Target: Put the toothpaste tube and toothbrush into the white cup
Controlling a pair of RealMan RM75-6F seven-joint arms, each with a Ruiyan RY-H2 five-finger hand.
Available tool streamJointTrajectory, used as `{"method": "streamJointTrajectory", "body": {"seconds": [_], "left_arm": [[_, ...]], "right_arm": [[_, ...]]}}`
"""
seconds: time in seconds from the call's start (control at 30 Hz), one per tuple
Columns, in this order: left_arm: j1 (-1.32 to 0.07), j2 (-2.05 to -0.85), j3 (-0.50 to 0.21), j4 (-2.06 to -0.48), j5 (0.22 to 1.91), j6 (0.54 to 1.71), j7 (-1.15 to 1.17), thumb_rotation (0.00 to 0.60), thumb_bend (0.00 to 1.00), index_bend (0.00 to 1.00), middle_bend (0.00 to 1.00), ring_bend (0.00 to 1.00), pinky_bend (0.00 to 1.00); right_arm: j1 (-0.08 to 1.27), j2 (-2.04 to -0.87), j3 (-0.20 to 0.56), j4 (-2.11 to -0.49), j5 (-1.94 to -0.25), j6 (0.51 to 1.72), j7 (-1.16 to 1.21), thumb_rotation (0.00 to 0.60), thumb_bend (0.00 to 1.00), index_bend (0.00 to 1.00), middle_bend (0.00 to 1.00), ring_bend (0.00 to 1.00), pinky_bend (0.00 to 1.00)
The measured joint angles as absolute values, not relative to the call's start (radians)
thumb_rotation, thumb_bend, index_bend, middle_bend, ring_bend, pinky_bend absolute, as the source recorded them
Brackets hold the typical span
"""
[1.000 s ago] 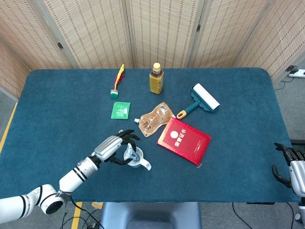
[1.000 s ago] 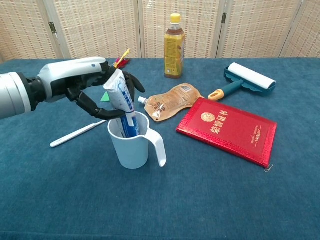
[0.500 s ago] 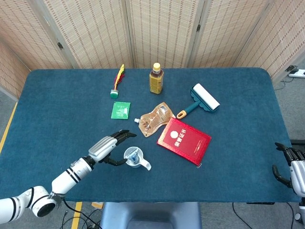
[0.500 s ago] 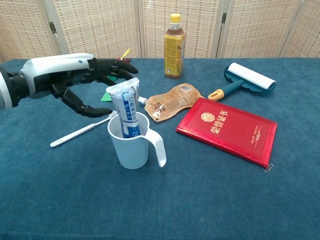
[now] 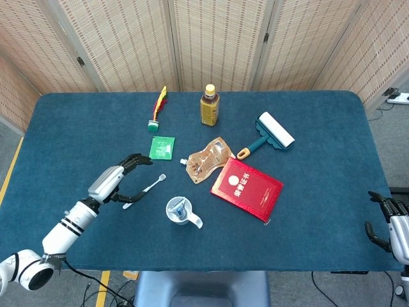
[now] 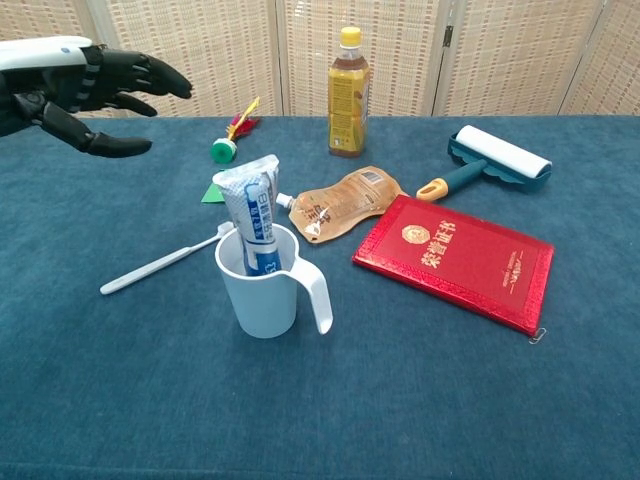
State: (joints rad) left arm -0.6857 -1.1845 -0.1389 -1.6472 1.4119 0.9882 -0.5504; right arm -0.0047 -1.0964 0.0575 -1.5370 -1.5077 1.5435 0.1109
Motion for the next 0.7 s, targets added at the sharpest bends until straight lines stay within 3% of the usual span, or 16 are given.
{"method": "streamJointTrajectory", "body": {"seconds": [0.4, 0.7], "left_arm": [[-0.658, -1.231, -0.141, -1.524, 1.316, 0.978, -0.473, 0.6, 0.38, 0.31, 0.16, 0.06, 0.14], [-0.672, -1.33, -0.1, -1.408, 1.304, 0.928, -0.269, 0.6, 0.37, 0.21, 0.16, 0.05, 0.14]], "right_arm": [[0.0, -1.098, 0.055, -1.541, -1.517, 1.541, 0.106, 0.6, 0.34, 0.17, 0.3, 0.25, 0.25], [0.001, -1.097, 0.055, -1.544, -1.515, 1.537, 0.099, 0.6, 0.34, 0.17, 0.3, 0.25, 0.25]]}}
